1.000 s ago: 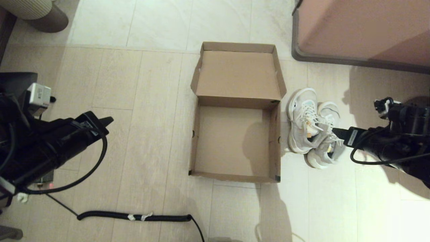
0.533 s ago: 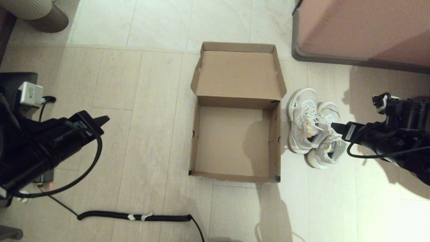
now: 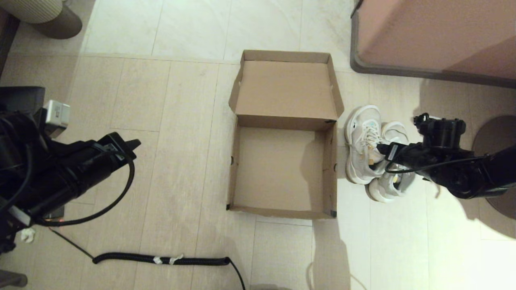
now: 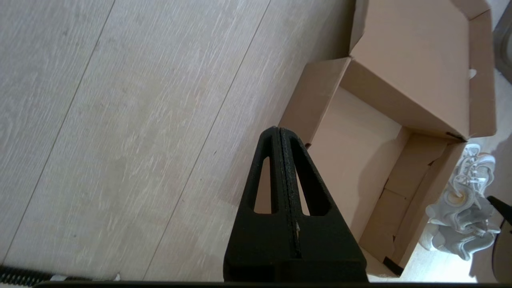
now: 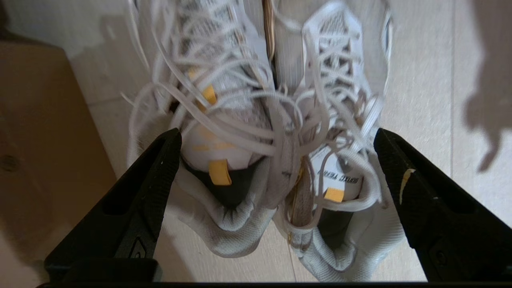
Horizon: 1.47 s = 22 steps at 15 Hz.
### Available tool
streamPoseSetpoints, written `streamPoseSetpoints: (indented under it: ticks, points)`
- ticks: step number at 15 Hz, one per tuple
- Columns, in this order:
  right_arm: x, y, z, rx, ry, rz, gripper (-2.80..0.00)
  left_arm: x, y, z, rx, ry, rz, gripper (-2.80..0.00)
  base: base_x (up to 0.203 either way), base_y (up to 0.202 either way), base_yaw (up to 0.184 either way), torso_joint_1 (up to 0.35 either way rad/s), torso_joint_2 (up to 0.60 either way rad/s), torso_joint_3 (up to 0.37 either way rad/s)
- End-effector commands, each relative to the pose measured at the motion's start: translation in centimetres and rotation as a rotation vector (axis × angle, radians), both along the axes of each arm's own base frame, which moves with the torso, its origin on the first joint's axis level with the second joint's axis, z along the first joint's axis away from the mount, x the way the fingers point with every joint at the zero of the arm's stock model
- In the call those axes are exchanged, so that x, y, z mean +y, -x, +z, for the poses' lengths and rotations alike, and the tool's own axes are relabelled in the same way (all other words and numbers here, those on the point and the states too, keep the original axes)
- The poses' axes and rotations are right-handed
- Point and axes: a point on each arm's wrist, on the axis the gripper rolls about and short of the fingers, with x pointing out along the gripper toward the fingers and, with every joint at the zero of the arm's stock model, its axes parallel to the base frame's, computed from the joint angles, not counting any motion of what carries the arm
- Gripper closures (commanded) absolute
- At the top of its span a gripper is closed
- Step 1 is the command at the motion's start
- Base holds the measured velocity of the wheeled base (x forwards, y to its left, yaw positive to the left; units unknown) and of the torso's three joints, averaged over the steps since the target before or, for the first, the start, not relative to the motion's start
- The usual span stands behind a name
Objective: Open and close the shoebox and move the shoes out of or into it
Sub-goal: Put the shoes into the shoe box
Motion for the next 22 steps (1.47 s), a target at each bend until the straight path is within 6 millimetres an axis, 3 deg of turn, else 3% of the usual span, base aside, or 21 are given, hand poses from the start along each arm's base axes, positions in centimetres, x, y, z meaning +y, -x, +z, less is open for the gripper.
streamPoseSetpoints:
  ticks: [1, 4, 12, 13, 17, 22]
  points:
    - [-0.1, -0.9, -1.6, 0.032, -0.009, -0.007, -2.80, -0.1, -0.5, -0.6, 0.021, 0.000, 0.001, 0.00, 0.000, 0.000, 0.000, 0.000, 0.00, 0.000]
    - [-0.3, -0.9, -2.2, 0.044, -0.033, -0.018, -2.80, -0.1, -0.5, -0.6, 0.021, -0.001, 0.001, 0.00, 0.000, 0.000, 0.000, 0.000, 0.00, 0.000]
    - [-0.7, -2.8, -6.6, 0.099, -0.077, -0.037, -2.80, 0.2, -0.2, -0.7, 0.023, -0.004, 0.015, 0.00, 0.000, 0.000, 0.000, 0.000, 0.00, 0.000]
    - [-0.7, -3.3, -7.0, 0.068, -0.075, -0.035, 0.00, 0.2, -0.1, -0.7, 0.024, -0.004, 0.015, 0.00, 0.000, 0.000, 0.000, 0.000, 0.00, 0.000]
    - [-0.7, -4.6, -8.5, 0.054, -0.072, -0.036, 0.00, 0.2, -0.2, -0.7, 0.022, -0.005, 0.015, 0.00, 0.000, 0.000, 0.000, 0.000, 0.00, 0.000]
    - [-0.6, -3.7, -7.0, 0.043, -0.074, -0.033, 0.00, 0.2, -0.1, -0.1, 0.004, -0.006, 0.017, 0.00, 0.000, 0.000, 0.000, 0.000, 0.00, 0.000]
